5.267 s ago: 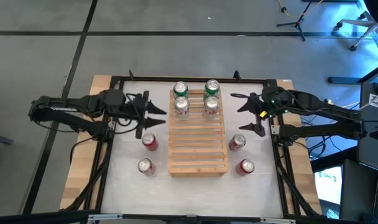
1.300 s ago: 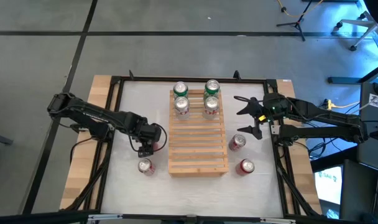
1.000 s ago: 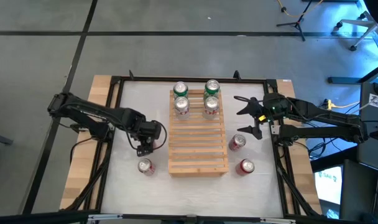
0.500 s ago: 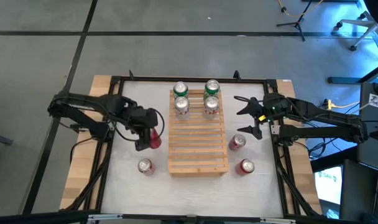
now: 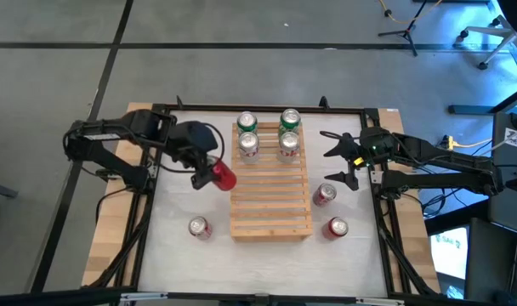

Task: Place canned beverage on shelf
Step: Put the left red and black soda can on the shelf

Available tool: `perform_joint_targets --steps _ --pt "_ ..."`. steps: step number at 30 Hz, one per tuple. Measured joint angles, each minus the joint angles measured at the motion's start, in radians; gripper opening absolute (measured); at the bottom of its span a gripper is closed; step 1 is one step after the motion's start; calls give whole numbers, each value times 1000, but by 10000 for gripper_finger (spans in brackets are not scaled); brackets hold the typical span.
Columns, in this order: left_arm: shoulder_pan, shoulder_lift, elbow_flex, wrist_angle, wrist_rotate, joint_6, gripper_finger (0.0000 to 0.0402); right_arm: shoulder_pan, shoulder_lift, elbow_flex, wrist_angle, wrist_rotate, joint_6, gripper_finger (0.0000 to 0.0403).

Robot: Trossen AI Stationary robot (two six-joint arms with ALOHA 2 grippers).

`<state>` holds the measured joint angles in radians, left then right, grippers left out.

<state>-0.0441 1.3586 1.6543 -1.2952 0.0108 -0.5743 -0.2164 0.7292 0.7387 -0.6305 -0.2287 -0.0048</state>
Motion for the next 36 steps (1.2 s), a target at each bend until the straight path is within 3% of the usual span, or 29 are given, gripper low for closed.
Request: perform_joint_targets --steps 12,22,36 --pt "26 67 2 204 -1 110 291 0 0 0 -1 0 0 383" --pt "26 174 2 209 -18 236 292 1 0 0 -3 0 0 383" --pt "39 177 2 194 -47 272 292 0 0 0 -3 0 0 383"
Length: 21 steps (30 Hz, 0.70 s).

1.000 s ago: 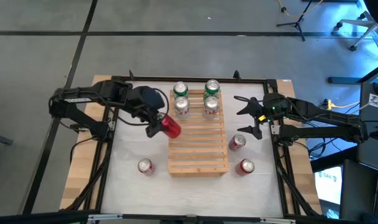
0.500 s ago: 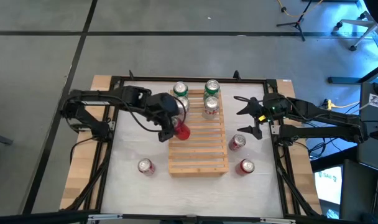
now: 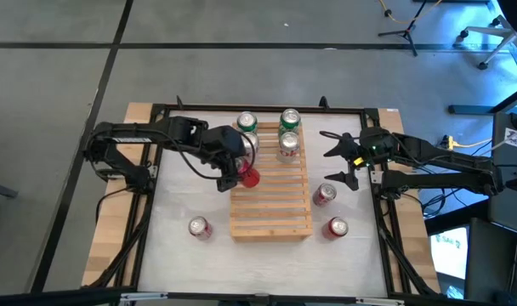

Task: Place canned beverage on shelf
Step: Put the left red and black soda can on the shelf

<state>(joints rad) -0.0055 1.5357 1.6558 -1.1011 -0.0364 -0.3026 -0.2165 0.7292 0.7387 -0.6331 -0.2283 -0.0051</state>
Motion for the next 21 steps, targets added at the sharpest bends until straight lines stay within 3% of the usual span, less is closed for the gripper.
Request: perform_joint_targets --steps 13,21 --pt "0 -2 0 -9 0 0 292 0 0 0 0 0 0 383" --pt "0 -2 0 -12 1 0 320 0 0 0 0 0 0 383"
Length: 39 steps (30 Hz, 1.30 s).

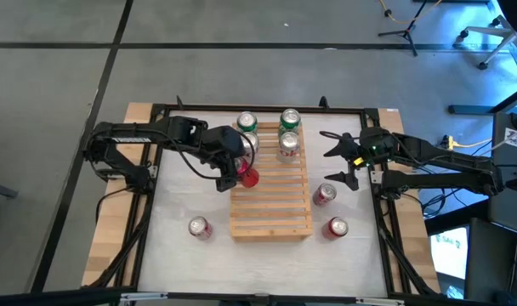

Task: Place canned beverage on shelf
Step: Put the left red and black soda can on the shelf

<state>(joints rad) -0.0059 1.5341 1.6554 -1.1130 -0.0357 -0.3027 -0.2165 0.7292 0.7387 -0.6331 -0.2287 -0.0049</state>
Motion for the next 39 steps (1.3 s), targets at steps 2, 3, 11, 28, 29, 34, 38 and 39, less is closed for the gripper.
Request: perform_joint_targets --steps 2,3,11,28,29,34,38,39 --pt "0 0 0 0 0 0 324 0 0 0 0 0 0 383" --pt "0 0 0 1 0 0 325 0 0 0 0 0 0 383" --pt "0 0 -1 6 0 0 324 0 0 0 0 0 0 383" --pt "0 0 -1 9 0 0 330 0 0 0 0 0 0 383" --pt "0 0 -1 9 0 0 330 0 0 0 0 0 0 383" --pt "0 0 -1 27 0 0 330 0 0 0 0 0 0 383" --pt "0 2 -1 69 0 0 330 0 0 0 0 0 0 383" --pt "0 2 -1 74 0 0 330 0 0 0 0 0 0 383"
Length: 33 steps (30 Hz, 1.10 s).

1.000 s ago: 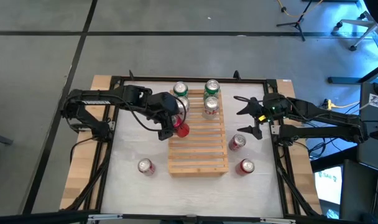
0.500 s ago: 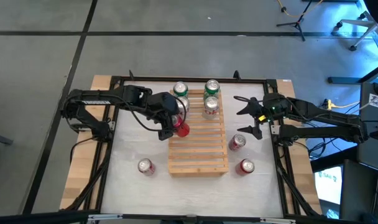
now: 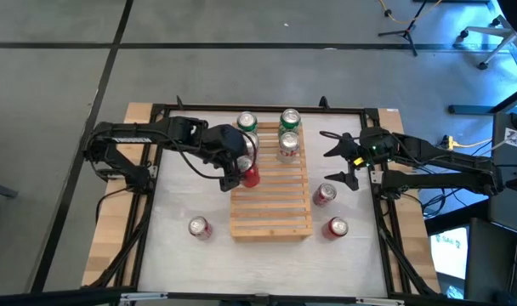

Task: Place canned beverage on shelf
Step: Put the left red and black soda can on the shelf, then put the red and black soda can on the shelf aligned with the red and black soda can

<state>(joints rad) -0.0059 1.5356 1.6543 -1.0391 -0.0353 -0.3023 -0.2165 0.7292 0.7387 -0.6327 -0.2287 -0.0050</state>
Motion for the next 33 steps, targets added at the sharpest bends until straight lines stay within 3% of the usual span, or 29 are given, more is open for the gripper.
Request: perform_joint_targets --steps 16,24,33 --pt "0 0 0 1 37 -1 330 0 0 0 0 0 0 383" --pt "0 -62 0 -19 63 -1 330 0 0 0 -1 0 0 383" --pt "-2 -211 0 -64 -64 0 330 1 0 0 -6 0 0 383"
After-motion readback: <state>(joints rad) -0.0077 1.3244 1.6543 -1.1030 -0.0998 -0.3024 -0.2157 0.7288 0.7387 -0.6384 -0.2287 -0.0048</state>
